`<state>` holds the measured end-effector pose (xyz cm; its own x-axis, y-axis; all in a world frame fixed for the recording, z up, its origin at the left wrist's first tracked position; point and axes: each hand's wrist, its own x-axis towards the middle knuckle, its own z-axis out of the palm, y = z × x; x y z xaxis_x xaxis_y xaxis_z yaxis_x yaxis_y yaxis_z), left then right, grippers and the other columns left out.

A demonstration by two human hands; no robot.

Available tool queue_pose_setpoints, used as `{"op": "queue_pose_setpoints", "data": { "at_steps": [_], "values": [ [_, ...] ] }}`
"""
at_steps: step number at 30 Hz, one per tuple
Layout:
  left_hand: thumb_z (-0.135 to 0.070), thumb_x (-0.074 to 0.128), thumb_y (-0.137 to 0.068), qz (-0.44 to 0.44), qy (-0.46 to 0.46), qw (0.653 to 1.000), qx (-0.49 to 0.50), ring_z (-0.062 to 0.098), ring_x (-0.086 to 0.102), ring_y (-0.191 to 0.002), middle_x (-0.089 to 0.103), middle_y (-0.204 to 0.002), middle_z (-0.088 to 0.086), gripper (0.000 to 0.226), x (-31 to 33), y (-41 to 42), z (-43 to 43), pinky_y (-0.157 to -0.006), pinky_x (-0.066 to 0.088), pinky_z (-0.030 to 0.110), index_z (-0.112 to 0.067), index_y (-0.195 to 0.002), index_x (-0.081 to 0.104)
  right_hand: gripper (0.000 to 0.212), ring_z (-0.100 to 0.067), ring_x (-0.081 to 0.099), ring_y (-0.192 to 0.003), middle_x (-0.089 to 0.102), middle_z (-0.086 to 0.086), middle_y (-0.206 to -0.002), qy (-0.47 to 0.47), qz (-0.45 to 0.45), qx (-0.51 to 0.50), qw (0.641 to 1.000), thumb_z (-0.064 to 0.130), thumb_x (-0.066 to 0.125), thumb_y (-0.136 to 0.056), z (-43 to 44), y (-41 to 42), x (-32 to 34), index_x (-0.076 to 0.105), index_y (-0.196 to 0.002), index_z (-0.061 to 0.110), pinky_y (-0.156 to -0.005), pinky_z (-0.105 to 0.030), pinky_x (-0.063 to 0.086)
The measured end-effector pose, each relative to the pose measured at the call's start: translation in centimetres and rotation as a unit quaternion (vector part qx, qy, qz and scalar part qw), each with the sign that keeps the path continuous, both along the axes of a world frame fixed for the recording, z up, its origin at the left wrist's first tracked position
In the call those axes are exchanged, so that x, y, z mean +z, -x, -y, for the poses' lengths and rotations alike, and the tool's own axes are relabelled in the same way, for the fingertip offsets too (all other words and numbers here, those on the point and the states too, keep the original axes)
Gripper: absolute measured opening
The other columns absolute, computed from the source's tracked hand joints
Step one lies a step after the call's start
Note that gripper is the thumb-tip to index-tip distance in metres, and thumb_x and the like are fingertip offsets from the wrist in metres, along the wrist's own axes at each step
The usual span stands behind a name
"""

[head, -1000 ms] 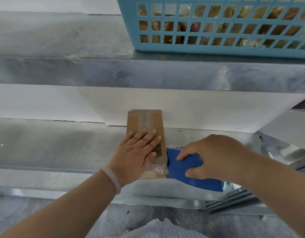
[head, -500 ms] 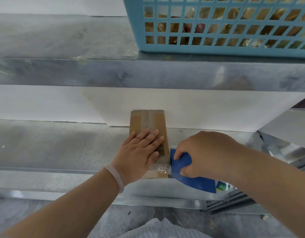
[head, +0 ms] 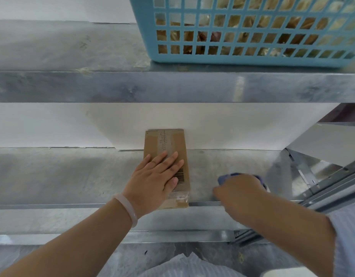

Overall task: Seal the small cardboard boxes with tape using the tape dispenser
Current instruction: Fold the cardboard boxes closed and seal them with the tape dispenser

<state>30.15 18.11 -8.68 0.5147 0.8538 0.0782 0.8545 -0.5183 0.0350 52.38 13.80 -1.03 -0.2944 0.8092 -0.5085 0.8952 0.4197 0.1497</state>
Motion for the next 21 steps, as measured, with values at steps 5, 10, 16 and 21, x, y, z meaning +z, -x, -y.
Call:
{"op": "queue_pose_setpoints", "data": {
  "at_steps": [5,10,16,21],
  "values": [
    [-0.050,0.011,-0.101,0.009,0.004,1.000,-0.001,0.016,0.036,-0.140,0.036,-0.152,-0.012,0.054,0.0,0.1,-0.4,-0.115,0.023,0.042,-0.035,-0.145,0.037,0.025,-0.009,0.053,-0.076,0.063,0.011,-0.096,-0.021,-0.102,-0.072,0.992,0.045,0.047,-0.095,0.5,-2.2,0.1,0.052,-0.117,0.037,-0.068,-0.022,0.044],
    [-0.052,0.007,-0.100,0.013,0.007,1.000,0.002,0.015,0.033,-0.141,0.032,-0.153,-0.012,0.057,-0.1,0.3,-0.4,-0.115,0.020,0.041,-0.033,-0.147,0.035,0.038,-0.010,0.058,-0.075,0.065,0.012,-0.094,-0.121,-0.079,-0.062,0.988,0.051,0.034,-0.099,-0.6,-6.0,-1.3,0.031,-0.135,0.042,-0.069,-0.026,0.052],
    [-0.053,0.006,-0.101,0.024,0.012,1.000,-0.002,0.013,0.024,-0.145,0.025,-0.156,-0.013,0.057,-0.3,0.5,-0.5,-0.119,0.005,0.034,-0.033,-0.149,0.029,0.077,-0.014,0.056,-0.076,0.061,0.010,-0.088,-0.195,0.002,0.040,0.980,0.042,0.029,-0.103,-3.3,-9.7,-8.0,-0.035,-0.140,0.023,-0.076,-0.029,0.042],
    [-0.052,0.010,-0.101,0.035,0.022,0.999,-0.001,0.013,0.022,-0.145,0.025,-0.156,-0.013,0.056,-0.3,0.6,-0.4,-0.119,0.011,0.037,-0.034,-0.149,0.029,0.082,-0.019,0.058,-0.063,0.063,0.008,-0.076,-0.266,-0.029,0.036,0.963,0.037,0.055,-0.094,-4.0,-11.7,-12.4,-0.005,-0.149,0.023,-0.073,-0.035,0.044]
  ]
}}
